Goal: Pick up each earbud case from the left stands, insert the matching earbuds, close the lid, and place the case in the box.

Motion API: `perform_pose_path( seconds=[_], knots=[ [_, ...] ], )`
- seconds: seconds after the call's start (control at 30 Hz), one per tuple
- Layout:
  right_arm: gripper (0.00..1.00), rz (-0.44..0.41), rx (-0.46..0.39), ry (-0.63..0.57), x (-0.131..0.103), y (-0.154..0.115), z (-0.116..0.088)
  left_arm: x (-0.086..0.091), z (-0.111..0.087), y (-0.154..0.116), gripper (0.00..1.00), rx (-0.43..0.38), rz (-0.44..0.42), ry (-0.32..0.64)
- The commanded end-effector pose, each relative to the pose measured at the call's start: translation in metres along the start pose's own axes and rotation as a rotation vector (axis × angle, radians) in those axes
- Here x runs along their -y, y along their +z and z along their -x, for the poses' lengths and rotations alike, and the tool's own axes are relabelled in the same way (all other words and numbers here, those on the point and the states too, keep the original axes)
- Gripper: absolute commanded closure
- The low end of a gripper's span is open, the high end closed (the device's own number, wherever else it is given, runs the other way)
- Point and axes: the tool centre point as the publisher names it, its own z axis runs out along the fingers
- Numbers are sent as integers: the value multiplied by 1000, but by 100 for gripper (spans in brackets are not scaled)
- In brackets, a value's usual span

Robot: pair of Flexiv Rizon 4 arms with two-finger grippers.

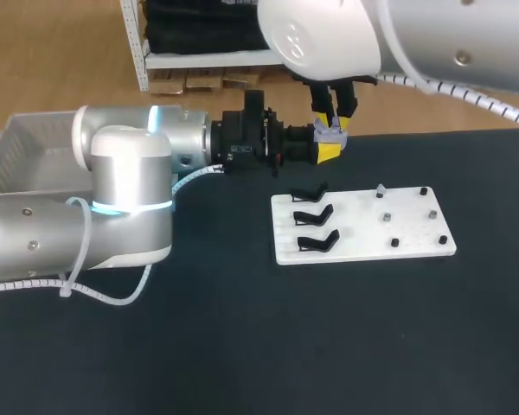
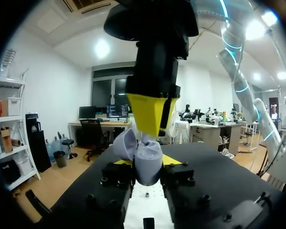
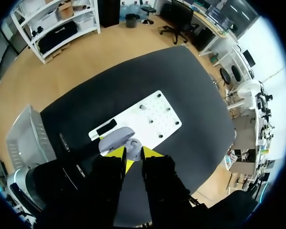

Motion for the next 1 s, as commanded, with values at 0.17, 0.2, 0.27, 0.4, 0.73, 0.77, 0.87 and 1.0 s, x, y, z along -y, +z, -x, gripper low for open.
perform_pose_path(
  seconds=[0.17,0.2,0.27,0.4,0.73,0.77,0.87,1.0],
  knots=[
    [100,-7,-13,-2,-2,4,0,0,-2,0,100,7,2,4],
    [100,-8,-14,-1,-2,5,0,0,-2,0,100,7,2,4],
    [100,-9,-16,1,-2,6,0,0,-2,0,100,7,2,4],
    [100,-15,-18,8,-1,8,-1,0,-2,0,100,7,2,4],
    [100,-1,-32,19,1,14,-2,0,-2,0,100,7,2,4],
    [100,6,-31,19,1,15,-2,0,-2,0,100,7,2,4],
    [71,13,-29,19,2,14,-3,0,-2,0,100,7,2,4],
    [70,20,-24,22,4,12,-3,0,-2,0,100,7,2,4]
  ],
)
